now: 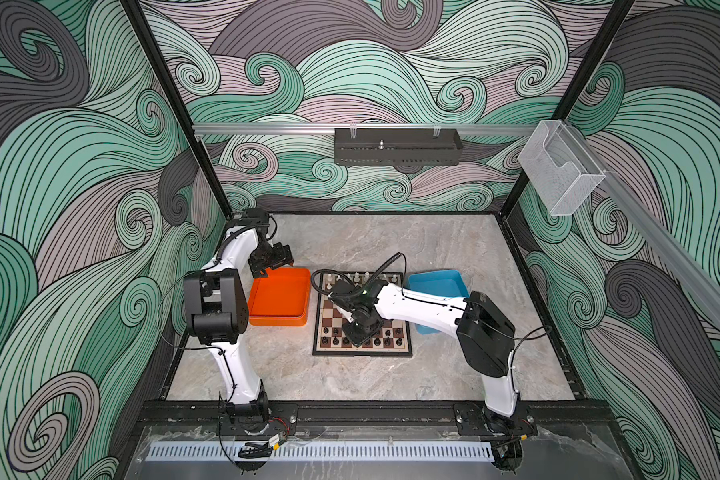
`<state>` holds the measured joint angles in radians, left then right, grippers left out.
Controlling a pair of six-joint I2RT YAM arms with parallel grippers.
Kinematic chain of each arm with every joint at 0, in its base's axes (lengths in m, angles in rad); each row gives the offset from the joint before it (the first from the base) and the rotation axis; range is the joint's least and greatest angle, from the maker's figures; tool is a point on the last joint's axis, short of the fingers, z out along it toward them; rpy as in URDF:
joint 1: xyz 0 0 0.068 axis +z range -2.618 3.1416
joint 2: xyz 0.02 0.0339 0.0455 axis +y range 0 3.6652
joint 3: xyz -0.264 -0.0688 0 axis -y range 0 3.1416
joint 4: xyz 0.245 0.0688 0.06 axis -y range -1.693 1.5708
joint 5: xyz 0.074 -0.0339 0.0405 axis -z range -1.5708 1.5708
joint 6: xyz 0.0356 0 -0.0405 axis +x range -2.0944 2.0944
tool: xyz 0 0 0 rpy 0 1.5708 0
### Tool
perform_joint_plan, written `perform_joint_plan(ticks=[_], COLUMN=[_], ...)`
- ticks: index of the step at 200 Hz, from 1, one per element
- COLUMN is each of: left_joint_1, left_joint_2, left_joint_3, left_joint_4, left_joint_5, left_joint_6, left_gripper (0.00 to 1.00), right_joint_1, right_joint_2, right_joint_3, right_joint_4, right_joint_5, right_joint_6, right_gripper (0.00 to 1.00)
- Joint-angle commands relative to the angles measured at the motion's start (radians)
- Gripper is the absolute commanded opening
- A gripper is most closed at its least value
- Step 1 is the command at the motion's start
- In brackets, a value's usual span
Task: Set up the chess pieces on the board
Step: 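Lower the black piece onto the empty near-row square with the right gripper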
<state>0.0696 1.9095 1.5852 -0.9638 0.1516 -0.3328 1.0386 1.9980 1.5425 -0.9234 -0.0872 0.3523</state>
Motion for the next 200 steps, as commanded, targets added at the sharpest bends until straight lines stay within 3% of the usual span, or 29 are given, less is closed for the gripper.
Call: perform_joint_plan(ticks=[1, 200], left_joint_1=[0.006, 0.006], left_joint_2=[0.012, 0.014], left_joint_3=[0.003, 0.003], left_joint_4=[0.002, 0.004], left_joint_5=[0.008, 0.012], left_joint_6=[-0.010, -0.011], left_gripper=[0.90, 0.90], right_joint_1=[-0.007, -0.008], right_joint_2=[0.011, 0.016], right_joint_3=[-0.002, 0.004], right_joint_4=[-0.002, 0.003], right_joint_5=[-0.005, -0.016], right_joint_6=[0.005, -0.002], right_gripper=[0.14, 0.20])
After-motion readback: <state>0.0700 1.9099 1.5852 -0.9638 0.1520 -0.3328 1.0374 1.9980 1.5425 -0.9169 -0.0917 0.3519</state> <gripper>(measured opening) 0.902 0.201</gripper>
